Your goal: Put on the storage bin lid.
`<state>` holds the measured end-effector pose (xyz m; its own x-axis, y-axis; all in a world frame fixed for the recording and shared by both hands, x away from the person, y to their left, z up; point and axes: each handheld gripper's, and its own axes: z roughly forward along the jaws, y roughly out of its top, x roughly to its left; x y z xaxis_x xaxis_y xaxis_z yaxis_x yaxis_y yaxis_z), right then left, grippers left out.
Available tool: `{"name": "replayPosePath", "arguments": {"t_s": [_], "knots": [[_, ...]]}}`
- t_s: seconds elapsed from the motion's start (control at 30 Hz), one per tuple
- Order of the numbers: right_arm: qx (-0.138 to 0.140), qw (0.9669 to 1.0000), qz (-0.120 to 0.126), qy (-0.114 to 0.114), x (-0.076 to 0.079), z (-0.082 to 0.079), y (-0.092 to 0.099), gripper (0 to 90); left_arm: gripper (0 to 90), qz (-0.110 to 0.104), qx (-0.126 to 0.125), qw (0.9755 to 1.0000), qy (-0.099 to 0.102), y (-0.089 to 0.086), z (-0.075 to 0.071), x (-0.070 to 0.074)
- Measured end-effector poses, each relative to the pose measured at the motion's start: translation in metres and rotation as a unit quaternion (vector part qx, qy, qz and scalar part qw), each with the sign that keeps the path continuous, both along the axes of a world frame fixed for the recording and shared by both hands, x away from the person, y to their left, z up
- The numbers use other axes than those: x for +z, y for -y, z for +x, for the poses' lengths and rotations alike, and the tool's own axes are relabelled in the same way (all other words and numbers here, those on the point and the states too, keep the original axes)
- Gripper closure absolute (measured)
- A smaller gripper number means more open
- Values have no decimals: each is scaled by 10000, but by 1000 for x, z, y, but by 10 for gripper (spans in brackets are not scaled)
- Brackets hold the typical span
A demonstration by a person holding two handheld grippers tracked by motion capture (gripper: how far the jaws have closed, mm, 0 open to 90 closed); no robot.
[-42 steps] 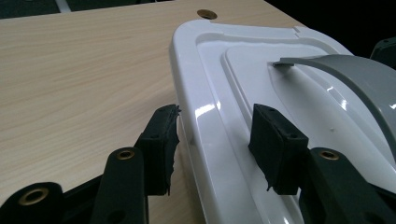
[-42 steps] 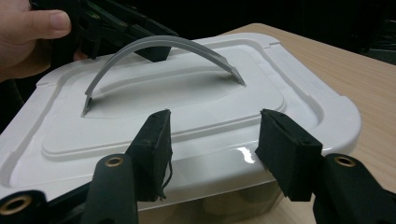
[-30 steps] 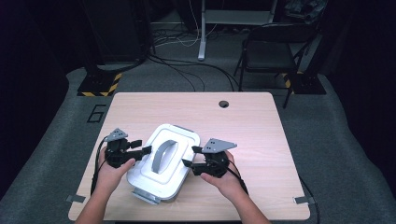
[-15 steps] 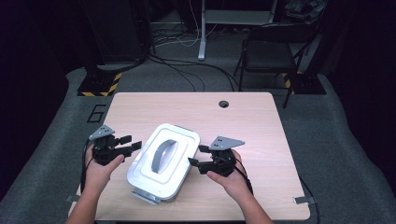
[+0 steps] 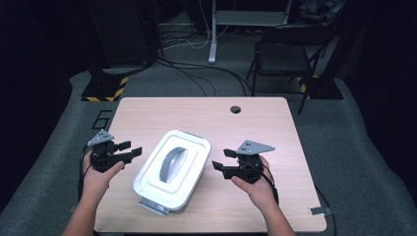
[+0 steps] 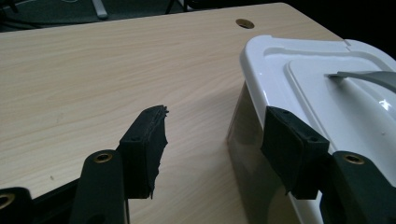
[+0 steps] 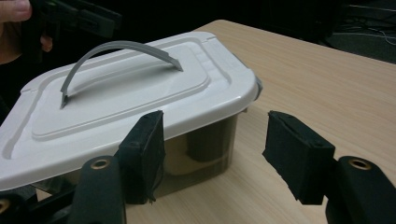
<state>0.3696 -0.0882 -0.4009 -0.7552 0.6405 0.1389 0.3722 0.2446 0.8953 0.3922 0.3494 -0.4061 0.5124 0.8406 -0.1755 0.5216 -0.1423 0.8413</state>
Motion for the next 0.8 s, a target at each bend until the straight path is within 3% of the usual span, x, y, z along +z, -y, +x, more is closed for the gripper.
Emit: {"name": "replayPosePath", "arguments": {"t_s": [0.3,0.6,0.8], "knots": [[-270,9996,7,-20,-1,1,17,370,381,-21,14,10000,-21,-12,1,-10],[-498,9987,-83,33,-9,5,23,348,362,258,-78,9996,66,-25,-4,-37],[-572,9983,-127,-29,-13,9,25,346,361,223,22,9997,30,-31,-6,-53]]}}
